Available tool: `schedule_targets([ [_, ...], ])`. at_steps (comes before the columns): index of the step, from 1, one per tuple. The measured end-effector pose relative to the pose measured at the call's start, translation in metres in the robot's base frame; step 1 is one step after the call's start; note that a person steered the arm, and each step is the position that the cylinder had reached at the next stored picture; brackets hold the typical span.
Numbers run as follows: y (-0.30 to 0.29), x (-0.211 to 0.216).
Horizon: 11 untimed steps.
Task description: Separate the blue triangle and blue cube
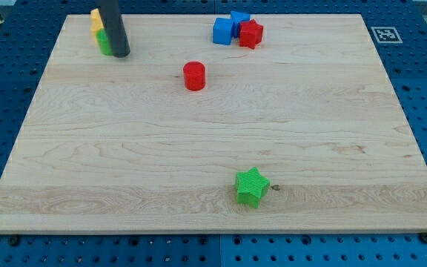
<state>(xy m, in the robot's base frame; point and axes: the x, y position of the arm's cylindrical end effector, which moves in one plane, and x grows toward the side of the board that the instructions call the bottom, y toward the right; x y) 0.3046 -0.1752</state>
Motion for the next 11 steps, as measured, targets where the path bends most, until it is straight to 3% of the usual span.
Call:
schedule_targets([
  [1,0.001,0.004],
  [2,0.053,0.004],
  [5,0.332,0.004],
  [6,0.388,-0.01],
  [7,0.388,-0.056],
  [8,0.346,-0.075],
  [11,0.141,-0.075],
])
